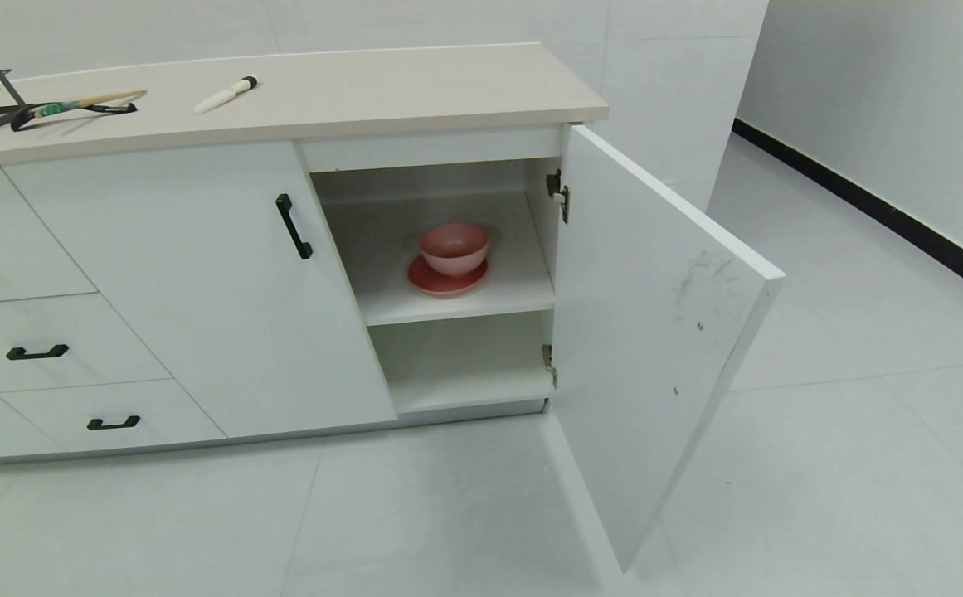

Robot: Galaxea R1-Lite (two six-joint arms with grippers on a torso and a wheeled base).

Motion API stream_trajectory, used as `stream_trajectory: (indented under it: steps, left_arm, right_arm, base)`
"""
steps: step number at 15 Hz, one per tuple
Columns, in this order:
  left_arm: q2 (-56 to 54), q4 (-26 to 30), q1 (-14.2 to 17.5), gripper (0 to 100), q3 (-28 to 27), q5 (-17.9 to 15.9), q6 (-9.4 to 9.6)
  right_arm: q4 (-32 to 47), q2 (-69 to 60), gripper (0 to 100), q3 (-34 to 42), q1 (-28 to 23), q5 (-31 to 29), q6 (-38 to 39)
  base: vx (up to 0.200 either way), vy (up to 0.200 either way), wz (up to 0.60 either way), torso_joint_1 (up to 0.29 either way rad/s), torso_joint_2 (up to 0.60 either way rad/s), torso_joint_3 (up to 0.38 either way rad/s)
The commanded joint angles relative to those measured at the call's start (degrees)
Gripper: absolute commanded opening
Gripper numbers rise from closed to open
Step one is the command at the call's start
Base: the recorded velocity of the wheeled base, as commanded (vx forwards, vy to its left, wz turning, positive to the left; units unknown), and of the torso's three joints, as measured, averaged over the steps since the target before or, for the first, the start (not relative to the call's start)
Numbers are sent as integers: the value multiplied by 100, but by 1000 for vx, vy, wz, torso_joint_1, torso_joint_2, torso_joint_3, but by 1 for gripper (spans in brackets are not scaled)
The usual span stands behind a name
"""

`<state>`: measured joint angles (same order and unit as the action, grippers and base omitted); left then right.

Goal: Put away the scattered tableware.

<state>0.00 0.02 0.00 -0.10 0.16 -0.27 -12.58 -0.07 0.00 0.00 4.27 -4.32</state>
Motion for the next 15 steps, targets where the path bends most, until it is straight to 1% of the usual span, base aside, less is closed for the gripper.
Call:
stream_trajectory:
  steps: [1,2,3,4,5,6,7,8,9,11,12,15]
  left_arm:
    - [0,-2,0,100,1,-16,44]
    - [0,-2,0,100,1,-16,106]
    - [0,-2,0,100,1,-16,159]
    - [0,-2,0,100,1,-16,159]
    - [0,6,0,100,1,-16,167]
    - [0,6,0,100,1,-16,159]
    - [0,6,0,100,1,-16,141]
    - [0,6,0,100,1,-16,141]
    - [0,6,0,100,1,-16,150]
    - [0,6,0,100,1,-16,150]
    - [0,6,0,100,1,-16,132]
    - [0,6,0,100,1,-16,132]
  right_arm:
    - [-34,51,0,-26,26,303,36]
    - [-43,324,0,-167,88,523,27]
    - [-87,842,0,-545,141,558,18]
    - [-131,1255,0,-870,176,566,10]
    - [-561,1923,0,-1222,334,584,-17]
    - [-1484,2591,0,-1222,448,593,-105]
    - [-2020,2916,0,-1134,439,619,-219]
    - [-2020,2916,0,-1134,439,619,-219]
    - [-3277,3804,0,-650,352,874,-333]
    - [-3971,4542,0,-281,114,918,-333]
    - [-4086,4718,0,-316,44,927,-333]
    - [-4200,5246,0,-624,44,1006,-342]
  base:
    - [0,0,0,0,0,0]
    - [0,0,0,0,0,0]
    - [0,0,0,0,0,0]
    - [0,0,0,0,0,0]
    - [0,0,0,0,0,0]
    - [0,0,0,0,0,0]
    - [0,0,0,0,0,0]
    - [0,0,0,0,0,0]
    - [0,0,0,0,0,0]
    - [0,0,0,0,0,0]
    - [0,0,0,0,0,0]
    - [0,0,0,0,0,0]
